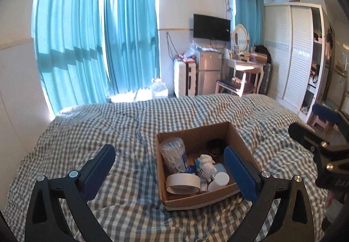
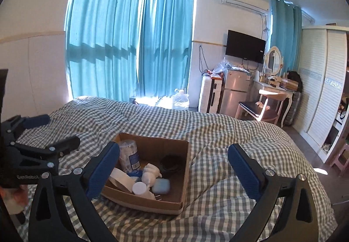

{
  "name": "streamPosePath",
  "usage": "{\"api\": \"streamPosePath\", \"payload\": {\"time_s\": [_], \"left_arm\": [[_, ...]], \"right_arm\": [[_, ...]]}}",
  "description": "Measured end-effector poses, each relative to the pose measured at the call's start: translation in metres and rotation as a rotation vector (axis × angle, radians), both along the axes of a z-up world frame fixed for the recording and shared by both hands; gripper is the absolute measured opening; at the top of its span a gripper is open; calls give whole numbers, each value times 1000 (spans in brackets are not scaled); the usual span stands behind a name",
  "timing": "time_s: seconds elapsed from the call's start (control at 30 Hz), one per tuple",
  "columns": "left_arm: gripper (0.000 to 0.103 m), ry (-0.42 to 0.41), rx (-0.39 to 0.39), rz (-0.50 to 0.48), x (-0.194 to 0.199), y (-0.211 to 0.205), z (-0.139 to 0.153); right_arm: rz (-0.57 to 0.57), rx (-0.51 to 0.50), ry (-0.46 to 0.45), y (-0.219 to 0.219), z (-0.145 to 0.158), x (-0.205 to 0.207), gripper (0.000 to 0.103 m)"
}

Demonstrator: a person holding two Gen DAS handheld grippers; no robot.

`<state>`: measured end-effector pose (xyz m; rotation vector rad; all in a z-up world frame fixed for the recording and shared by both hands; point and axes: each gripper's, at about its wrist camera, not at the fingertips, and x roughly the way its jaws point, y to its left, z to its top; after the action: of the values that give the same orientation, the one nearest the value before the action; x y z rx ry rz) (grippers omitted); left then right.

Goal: Organize objects

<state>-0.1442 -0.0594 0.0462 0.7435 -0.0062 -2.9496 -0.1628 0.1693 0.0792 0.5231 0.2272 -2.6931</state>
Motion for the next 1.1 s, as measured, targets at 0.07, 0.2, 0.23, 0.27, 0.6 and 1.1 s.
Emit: {"api": "streamPosePath", "payload": {"time_s": [0.07, 0.2, 0.23, 0.27, 0.6, 1.1], "left_arm": [[103, 22, 9, 5, 8, 0, 3], [103, 51, 1, 32, 23, 2, -1], [103, 60, -4, 37, 26, 3, -3], [103, 66, -8, 43, 30, 4, -7], [103, 65, 22, 56, 52, 5, -42], [103, 23, 35, 54, 55, 10, -63]], "right_arm": [[-3, -19, 12, 3, 0, 7, 100], [-31, -10, 51, 5, -4, 20, 100], [-31, 2, 60, 5, -7, 23, 100], [-27, 7, 64, 5, -10, 25, 101], [-53, -32, 18, 18, -46, 32, 101], [-37, -7, -9, 15, -71, 36, 101]]}}
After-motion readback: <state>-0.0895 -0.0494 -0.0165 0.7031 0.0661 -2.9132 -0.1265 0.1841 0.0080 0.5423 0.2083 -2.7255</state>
